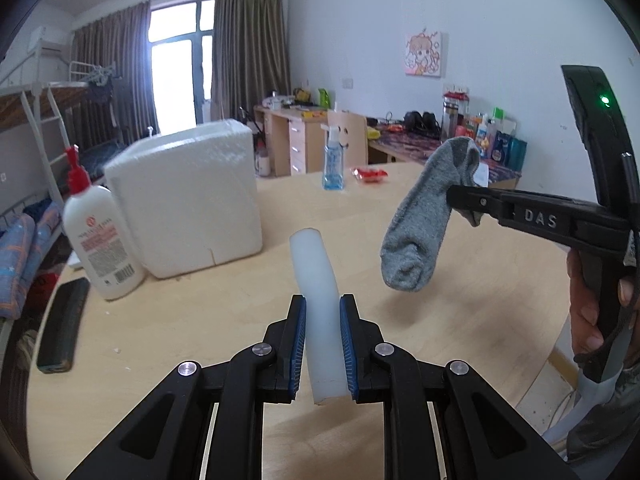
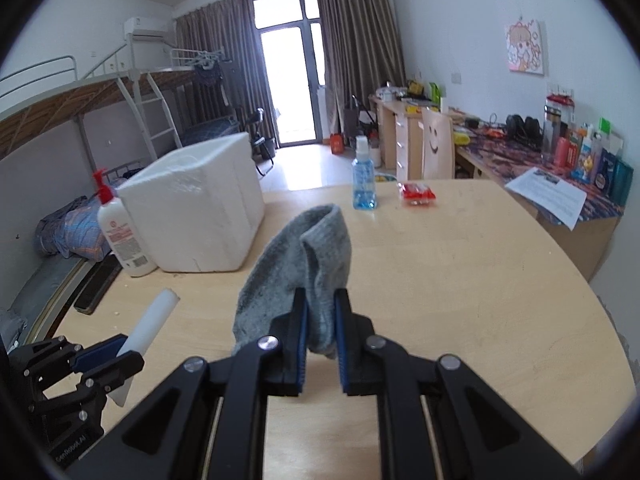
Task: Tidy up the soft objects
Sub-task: 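Lift the foam strip with the left gripper while the right carries the sock toward the box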
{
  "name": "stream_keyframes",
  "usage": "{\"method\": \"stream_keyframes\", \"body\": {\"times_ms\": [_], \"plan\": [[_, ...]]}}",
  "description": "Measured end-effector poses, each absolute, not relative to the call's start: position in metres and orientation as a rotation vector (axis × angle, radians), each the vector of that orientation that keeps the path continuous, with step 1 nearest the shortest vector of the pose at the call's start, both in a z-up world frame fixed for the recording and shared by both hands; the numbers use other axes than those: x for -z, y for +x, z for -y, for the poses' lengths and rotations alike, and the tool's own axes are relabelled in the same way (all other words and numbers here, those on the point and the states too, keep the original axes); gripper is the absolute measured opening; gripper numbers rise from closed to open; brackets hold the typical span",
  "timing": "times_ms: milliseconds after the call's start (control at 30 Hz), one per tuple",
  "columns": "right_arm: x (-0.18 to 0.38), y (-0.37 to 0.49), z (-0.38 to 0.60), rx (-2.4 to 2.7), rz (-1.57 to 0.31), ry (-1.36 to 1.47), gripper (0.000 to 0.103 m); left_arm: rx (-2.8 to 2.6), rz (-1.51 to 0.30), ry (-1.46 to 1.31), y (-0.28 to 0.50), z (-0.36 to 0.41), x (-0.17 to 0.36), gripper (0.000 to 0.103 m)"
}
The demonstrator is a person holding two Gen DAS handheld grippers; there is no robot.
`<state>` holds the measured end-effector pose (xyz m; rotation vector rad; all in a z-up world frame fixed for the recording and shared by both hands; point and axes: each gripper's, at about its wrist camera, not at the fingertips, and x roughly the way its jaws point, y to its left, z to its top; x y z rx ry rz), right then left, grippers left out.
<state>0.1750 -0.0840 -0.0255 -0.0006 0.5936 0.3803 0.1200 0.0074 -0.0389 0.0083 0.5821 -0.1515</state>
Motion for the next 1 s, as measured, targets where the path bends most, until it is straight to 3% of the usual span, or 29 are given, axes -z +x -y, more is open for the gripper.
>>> {"method": "stream_keyframes", "body": {"times_ms": [1000], "plan": [[-0.002,0.150,-0.005,-0.675,-0.468,-0.091,0.016,-0.133,-0.404,-0.039,0.056,-0.095,-0.009,0.018]]}}
